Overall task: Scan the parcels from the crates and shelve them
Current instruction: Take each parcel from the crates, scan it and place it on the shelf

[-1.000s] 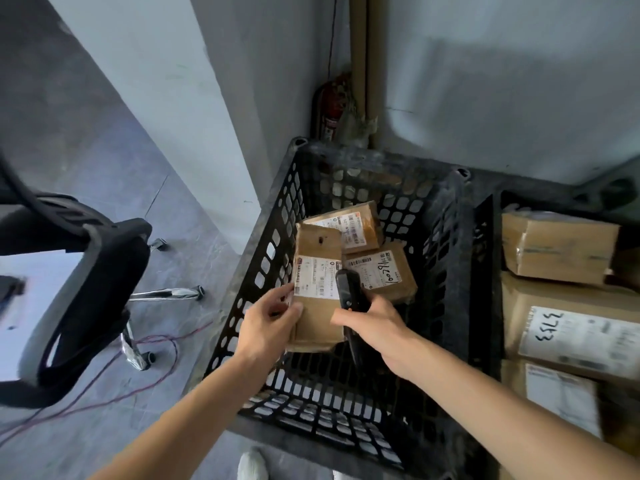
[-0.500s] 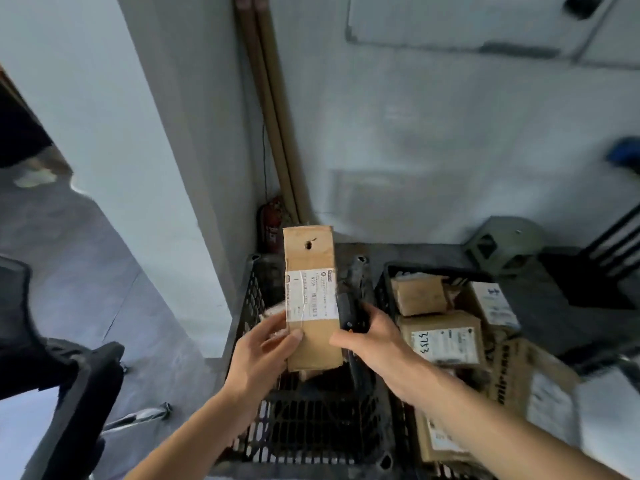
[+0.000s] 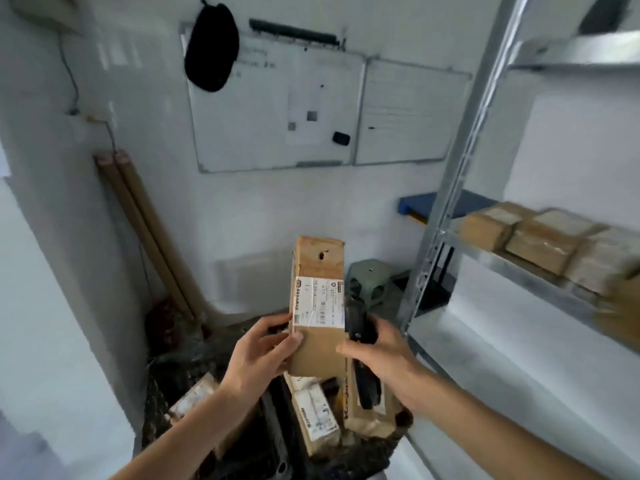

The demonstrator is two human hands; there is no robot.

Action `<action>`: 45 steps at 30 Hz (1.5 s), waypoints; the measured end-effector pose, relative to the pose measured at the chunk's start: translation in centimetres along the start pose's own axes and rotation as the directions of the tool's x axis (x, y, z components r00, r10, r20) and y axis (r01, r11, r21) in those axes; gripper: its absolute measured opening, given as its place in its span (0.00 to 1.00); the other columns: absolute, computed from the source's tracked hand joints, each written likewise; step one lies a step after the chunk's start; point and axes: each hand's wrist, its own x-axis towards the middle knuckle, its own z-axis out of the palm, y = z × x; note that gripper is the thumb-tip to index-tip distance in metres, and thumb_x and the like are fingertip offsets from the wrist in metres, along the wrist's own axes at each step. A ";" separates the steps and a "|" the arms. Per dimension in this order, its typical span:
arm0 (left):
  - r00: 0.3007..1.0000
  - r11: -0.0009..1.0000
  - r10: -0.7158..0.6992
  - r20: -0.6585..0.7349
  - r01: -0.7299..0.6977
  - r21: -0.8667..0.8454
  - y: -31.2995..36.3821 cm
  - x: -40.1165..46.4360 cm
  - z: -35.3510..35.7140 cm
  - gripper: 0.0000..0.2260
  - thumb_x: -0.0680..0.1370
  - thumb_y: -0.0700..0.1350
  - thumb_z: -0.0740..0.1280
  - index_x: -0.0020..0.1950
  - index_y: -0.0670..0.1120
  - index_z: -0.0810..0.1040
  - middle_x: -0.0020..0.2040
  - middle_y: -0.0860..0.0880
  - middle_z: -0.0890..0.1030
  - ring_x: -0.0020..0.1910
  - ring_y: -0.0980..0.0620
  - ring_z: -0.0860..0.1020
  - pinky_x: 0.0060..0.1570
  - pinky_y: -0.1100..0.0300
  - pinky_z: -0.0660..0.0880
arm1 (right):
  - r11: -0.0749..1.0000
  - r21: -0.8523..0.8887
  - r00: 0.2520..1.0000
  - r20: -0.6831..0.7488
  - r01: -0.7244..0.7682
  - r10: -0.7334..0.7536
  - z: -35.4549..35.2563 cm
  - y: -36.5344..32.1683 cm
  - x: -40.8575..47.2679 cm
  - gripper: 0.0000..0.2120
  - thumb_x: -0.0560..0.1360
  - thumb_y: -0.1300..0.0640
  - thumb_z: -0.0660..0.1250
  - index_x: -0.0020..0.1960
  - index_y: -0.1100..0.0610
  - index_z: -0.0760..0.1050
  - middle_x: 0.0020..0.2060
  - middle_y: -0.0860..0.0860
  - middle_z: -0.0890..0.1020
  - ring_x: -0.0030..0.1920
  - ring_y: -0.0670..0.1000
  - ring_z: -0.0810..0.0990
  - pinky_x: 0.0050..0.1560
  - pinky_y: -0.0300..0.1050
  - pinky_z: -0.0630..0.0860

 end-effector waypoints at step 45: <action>0.236 0.972 -0.020 0.972 -0.223 0.074 7.5 -45.8 54.9 0.23 0.77 0.42 0.73 0.64 0.67 0.76 0.54 0.45 0.84 0.56 0.46 0.83 0.44 0.54 0.83 | 0.569 -0.189 0.332 -0.930 -0.800 0.159 -34.7 9.1 -76.6 0.37 0.59 0.28 0.79 0.62 0.41 0.73 0.50 0.39 0.82 0.50 0.46 0.80 0.50 0.46 0.77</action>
